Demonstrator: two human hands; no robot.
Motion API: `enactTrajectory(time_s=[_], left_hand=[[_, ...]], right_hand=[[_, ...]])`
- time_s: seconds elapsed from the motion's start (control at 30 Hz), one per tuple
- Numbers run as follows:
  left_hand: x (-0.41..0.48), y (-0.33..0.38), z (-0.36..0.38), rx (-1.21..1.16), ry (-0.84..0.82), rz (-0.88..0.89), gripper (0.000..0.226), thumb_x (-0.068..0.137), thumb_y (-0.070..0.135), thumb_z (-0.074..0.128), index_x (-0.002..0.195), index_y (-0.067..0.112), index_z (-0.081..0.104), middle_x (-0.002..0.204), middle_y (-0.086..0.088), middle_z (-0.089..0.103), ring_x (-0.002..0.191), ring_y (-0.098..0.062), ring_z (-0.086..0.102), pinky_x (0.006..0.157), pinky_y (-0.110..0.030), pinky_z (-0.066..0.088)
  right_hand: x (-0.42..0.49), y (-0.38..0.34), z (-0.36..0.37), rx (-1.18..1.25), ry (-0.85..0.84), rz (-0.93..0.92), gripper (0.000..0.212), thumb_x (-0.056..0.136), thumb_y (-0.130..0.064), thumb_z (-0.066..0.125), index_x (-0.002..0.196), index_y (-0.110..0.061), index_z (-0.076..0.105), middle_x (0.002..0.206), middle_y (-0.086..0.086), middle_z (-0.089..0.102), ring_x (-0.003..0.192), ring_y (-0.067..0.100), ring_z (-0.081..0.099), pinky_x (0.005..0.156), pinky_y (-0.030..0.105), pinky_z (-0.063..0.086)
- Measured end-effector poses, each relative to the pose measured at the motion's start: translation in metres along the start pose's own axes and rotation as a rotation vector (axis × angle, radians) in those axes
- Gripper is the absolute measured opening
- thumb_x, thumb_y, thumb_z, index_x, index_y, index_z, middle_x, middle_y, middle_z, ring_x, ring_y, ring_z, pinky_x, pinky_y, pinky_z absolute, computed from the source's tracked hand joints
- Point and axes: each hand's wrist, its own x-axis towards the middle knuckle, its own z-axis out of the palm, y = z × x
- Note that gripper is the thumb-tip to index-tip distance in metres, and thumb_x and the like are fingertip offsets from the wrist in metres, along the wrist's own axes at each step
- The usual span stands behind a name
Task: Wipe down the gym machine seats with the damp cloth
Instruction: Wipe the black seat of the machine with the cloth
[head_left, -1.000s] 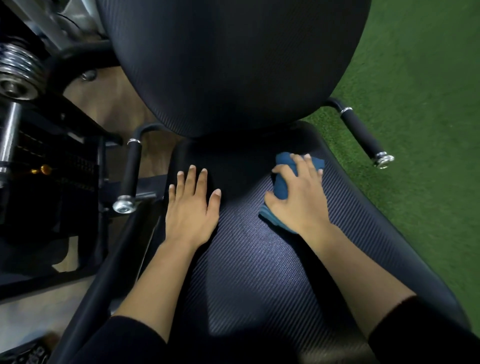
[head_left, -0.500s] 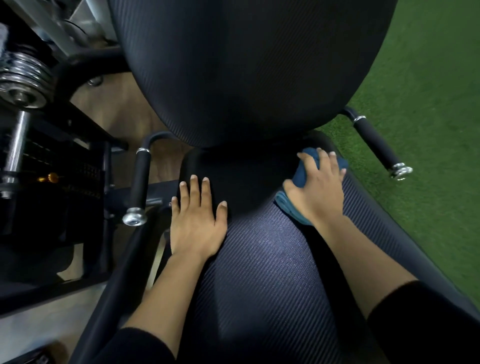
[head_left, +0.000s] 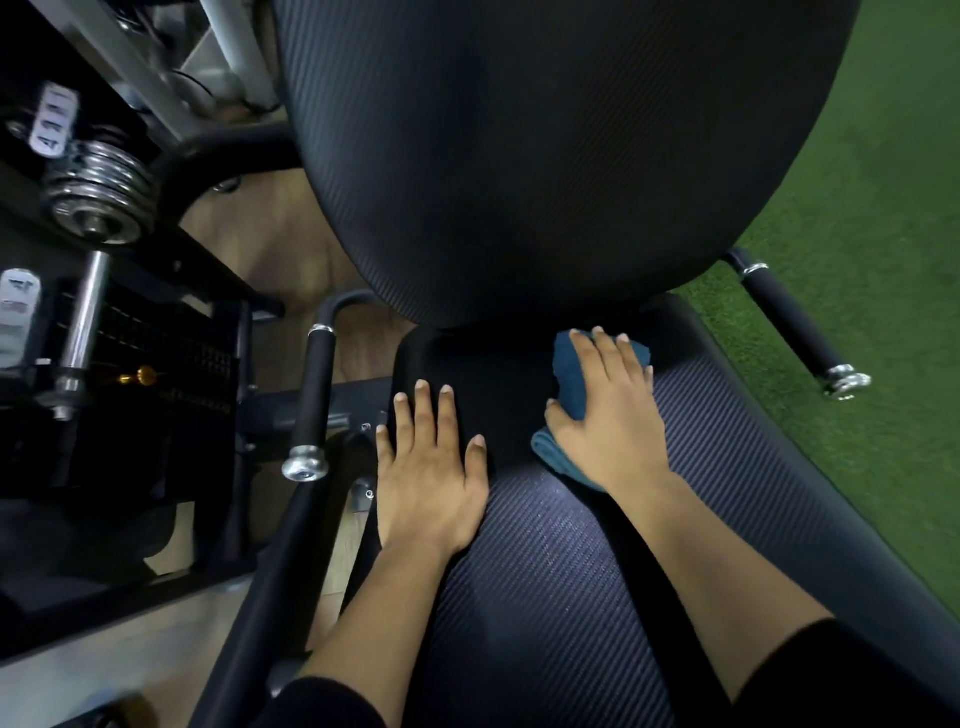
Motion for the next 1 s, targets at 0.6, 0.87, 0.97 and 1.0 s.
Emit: enactTrajectory(time_s=[0.6, 0.87, 0.97, 1.0], left_hand=[[0.002, -0.001, -0.001, -0.014, -0.038, 0.003, 0.081, 0.074, 0.051, -0.008, 0.15, 0.025, -0.011, 0.158, 0.002, -0.018, 0.143, -0.015, -0.021, 0.118, -0.039, -0.008], [0.003, -0.002, 0.0, -0.036, -0.037, -0.006, 0.071, 0.085, 0.05, 0.005, 0.15, 0.026, -0.008, 0.158, 0.003, -0.016, 0.143, -0.013, -0.02, 0.119, -0.039, -0.006], [0.005, -0.003, -0.003, -0.117, -0.048, -0.03, 0.064, 0.096, 0.041, 0.03, 0.151, 0.027, 0.001, 0.159, 0.006, -0.01, 0.144, -0.011, -0.016, 0.119, -0.038, -0.005], [0.006, -0.001, -0.006, -0.183, -0.043, -0.063, 0.066, 0.095, 0.036, 0.038, 0.152, 0.026, 0.007, 0.16, 0.006, -0.003, 0.145, -0.01, -0.011, 0.119, -0.038, -0.005]], right_hand=[[-0.031, 0.012, -0.026, 0.212, -0.238, -0.157, 0.062, 0.095, -0.052, 0.026, 0.151, -0.034, 0.003, 0.157, -0.015, -0.007, 0.142, 0.001, -0.016, 0.116, 0.035, -0.013], [-0.029, 0.082, -0.046, -0.22, -0.212, 0.053, 0.079, 0.083, -0.058, -0.006, 0.152, -0.022, 0.006, 0.16, 0.001, 0.0, 0.146, 0.018, -0.009, 0.117, 0.047, -0.006], [-0.03, 0.085, -0.043, -0.27, -0.211, 0.04, 0.079, 0.084, -0.058, -0.006, 0.153, -0.021, 0.005, 0.16, 0.001, -0.002, 0.146, 0.018, -0.01, 0.118, 0.046, -0.007], [-0.03, 0.086, -0.043, -0.275, -0.206, 0.038, 0.078, 0.084, -0.057, -0.006, 0.153, -0.021, 0.005, 0.16, 0.001, -0.002, 0.146, 0.018, -0.01, 0.118, 0.045, -0.006]])
